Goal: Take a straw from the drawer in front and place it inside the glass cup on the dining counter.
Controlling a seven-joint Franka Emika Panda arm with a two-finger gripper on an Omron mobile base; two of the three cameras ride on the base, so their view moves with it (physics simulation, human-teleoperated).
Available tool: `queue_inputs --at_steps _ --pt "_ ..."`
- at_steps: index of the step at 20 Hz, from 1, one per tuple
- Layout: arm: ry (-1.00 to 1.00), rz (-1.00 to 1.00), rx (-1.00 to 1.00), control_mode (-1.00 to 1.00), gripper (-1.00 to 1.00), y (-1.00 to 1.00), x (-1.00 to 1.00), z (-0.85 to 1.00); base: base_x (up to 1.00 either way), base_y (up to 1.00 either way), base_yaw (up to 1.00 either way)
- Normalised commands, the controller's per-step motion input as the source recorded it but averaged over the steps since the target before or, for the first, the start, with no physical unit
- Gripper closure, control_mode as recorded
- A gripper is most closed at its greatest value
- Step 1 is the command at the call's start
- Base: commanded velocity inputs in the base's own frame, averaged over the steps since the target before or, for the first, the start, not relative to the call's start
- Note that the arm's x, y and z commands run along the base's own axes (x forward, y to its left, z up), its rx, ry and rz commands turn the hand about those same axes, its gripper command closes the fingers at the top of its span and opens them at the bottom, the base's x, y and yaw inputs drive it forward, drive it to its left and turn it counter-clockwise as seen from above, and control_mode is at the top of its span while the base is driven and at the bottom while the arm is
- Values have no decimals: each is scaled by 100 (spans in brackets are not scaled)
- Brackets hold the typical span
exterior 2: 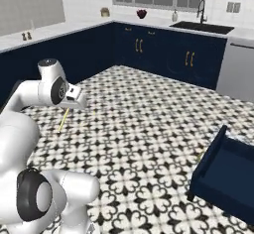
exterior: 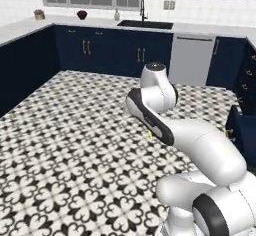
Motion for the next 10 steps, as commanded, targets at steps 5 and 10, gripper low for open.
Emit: queue_inputs --at_steps 5,10 --pt "0 0 0 100 100 0 0 0 47 94 36" --pt "0 0 0 100 100 0 0 0 66 100 -10"
